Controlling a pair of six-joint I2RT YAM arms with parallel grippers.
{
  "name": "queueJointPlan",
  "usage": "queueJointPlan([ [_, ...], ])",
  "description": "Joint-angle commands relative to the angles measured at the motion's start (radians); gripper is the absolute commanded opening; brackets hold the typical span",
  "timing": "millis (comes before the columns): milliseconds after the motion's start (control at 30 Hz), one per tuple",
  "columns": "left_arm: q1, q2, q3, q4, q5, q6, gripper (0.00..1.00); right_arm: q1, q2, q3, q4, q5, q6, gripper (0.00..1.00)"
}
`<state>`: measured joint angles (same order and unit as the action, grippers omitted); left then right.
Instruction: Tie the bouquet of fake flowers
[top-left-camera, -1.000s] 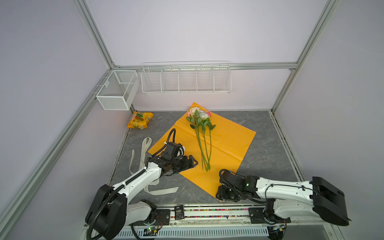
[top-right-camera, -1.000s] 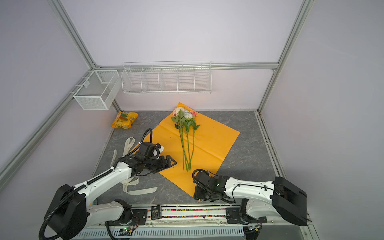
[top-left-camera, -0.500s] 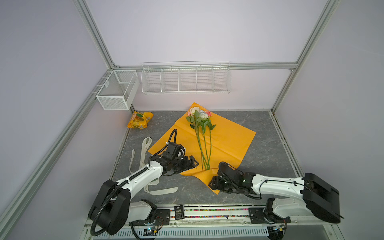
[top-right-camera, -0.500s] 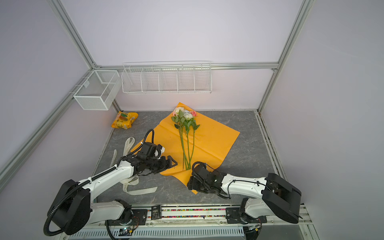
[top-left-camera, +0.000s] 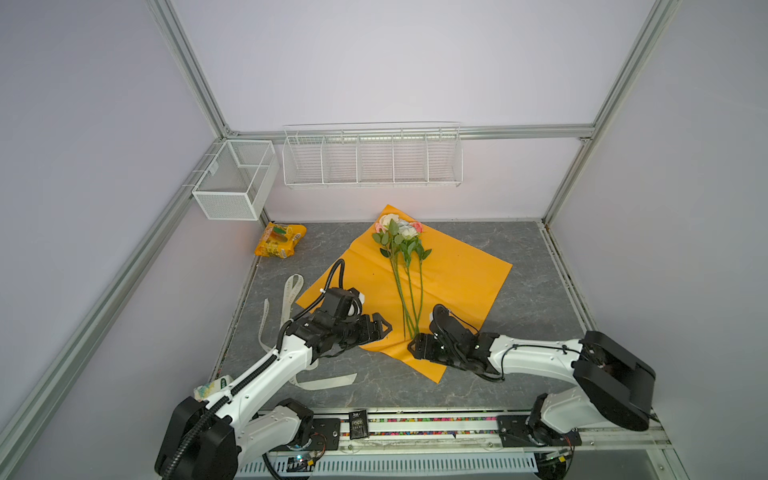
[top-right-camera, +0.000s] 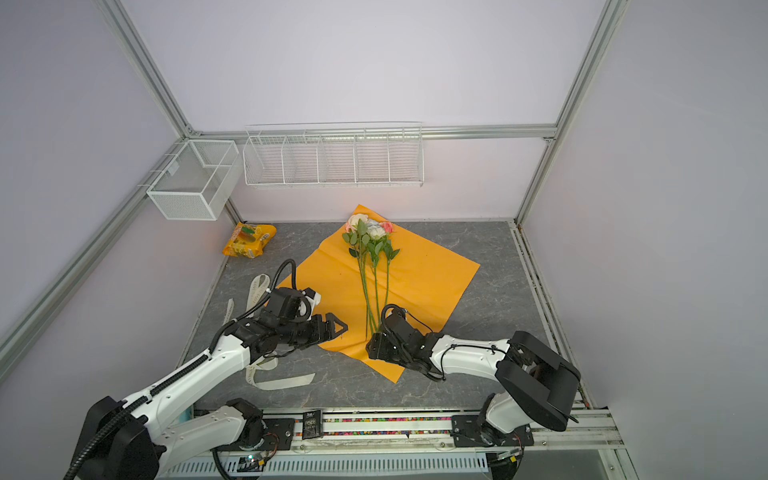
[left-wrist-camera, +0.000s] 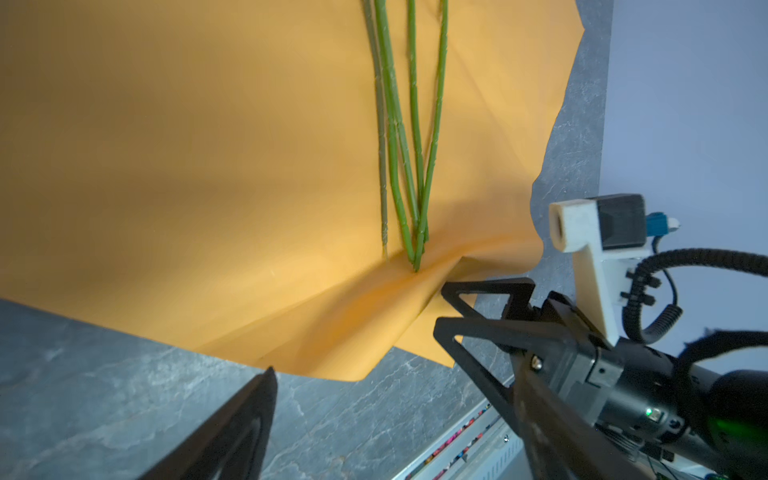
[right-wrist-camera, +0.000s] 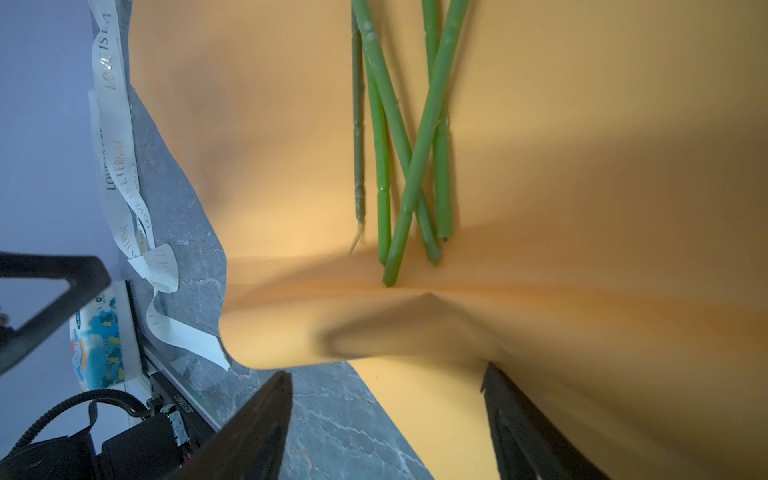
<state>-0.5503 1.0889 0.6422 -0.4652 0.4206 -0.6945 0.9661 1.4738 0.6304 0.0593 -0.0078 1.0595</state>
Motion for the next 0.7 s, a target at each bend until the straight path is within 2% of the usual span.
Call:
queueJointPlan([
  [0,-0.003,-0.023,-0.072,-0.029,0.062,-0.096,0.88,-0.009,0.013,0.015,0.023,-0.025,-0.014,0.76],
  [100,-0.025,-0.035,-0.119,0.056,0.114,-0.191,0.89,-0.010,0.020,0.018,0.028,-0.031,-0.008,0.76],
  [333,-0.072,-0.009,-0.207,0.290,0.132,-0.427,0.97,-0.012,0.031,0.026,0.035,-0.047,-0.006,0.76],
  [567,-0.076,0.093,-0.237,0.539,0.101,-0.561,0.96,-0.012,0.031,0.032,0.032,-0.051,-0.008,0.76],
  [667,-0.077,0.134,-0.268,0.680,0.086,-0.662,0.93,-0.011,0.025,0.031,0.030,-0.052,-0.008,0.76],
])
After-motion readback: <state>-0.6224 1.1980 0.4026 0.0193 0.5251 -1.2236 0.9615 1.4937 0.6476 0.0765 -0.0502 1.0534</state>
